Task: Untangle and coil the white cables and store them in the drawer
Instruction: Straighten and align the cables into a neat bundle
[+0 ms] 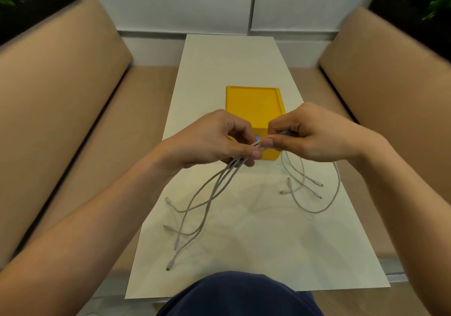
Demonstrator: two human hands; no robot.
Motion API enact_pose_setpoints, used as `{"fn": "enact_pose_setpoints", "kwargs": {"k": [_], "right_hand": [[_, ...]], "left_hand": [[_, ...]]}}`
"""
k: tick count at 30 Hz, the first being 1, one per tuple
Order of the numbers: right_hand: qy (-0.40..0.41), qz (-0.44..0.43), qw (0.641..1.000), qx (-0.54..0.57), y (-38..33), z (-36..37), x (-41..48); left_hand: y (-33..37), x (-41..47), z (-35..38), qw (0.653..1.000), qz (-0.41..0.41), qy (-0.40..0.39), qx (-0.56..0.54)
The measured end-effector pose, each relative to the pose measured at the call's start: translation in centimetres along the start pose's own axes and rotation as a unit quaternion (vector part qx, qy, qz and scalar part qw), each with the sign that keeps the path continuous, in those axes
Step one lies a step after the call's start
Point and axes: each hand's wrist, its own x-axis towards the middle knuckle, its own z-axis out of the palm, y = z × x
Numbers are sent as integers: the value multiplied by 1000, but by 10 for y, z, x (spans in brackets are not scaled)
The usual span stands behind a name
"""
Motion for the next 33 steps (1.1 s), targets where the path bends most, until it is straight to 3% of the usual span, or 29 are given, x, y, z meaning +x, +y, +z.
{"fn": "enact_pose_setpoints", "kwargs": {"k": [14, 19, 22, 29, 33], "right_hand": [[-7, -14, 1000, 11, -5, -8, -2], [55, -27, 998, -3, -15, -31, -9], [68, -38, 997, 15, -22, -47, -13], [29, -39, 999, 10, -17, -35, -9], [31, -29, 999, 9, -15, -33, -8]], "left_hand": [[3, -6, -2, 996, -15, -83, -28], [22, -6, -12, 993, 82, -16, 83], [26, -9, -11, 992, 120, -28, -2], [-7, -13, -7, 962, 26, -178, -205], [-15, -12, -8, 969, -17, -105, -221]]}}
